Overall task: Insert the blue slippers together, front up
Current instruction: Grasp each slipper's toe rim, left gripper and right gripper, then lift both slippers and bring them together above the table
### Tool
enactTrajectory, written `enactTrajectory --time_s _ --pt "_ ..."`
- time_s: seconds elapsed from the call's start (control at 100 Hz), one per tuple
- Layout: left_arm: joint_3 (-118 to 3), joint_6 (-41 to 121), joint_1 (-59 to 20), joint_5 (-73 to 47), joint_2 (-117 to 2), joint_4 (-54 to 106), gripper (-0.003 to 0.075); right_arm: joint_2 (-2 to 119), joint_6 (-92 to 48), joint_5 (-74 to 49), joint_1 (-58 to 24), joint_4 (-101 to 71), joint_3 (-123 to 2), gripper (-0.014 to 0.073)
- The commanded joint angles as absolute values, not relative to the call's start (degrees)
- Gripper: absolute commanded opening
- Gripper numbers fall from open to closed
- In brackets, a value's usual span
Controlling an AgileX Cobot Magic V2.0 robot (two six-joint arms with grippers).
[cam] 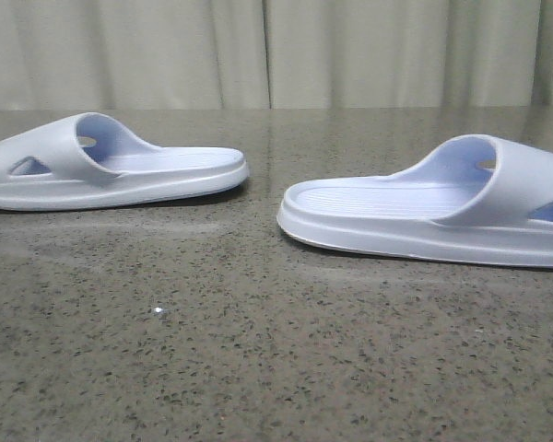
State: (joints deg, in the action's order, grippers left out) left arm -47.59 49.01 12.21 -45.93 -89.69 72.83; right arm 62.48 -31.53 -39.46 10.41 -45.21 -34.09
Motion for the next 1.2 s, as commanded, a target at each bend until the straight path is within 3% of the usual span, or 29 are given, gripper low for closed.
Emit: enactTrajectory --time_s 0.0,0.67,0.88,1.19 --pt "-49.2 49.7 12.4 -47.9 -87.7 75.6 0.0015 61.4 -32.9 -37.4 10.7 -45.4 -35.6 -0.0107" --pt "-49.2 50.6 12.6 -48.3 -71.2 71.0 0.0015 59.8 -32.9 -38.0 10.7 -50.3 -44.4 -0.0107" --pt "-49.2 49.2 16.6 -49.7 -69.6 70.2 0.0015 56.1 -32.9 -38.0 10.7 -51.5 -47.6 -0.0107" --pt "-49.2 49.2 18.5 -56.6 -69.6 75.4 0.0015 56.2 -41.5 -42.8 10.7 -66.4 -48.1 -0.0107"
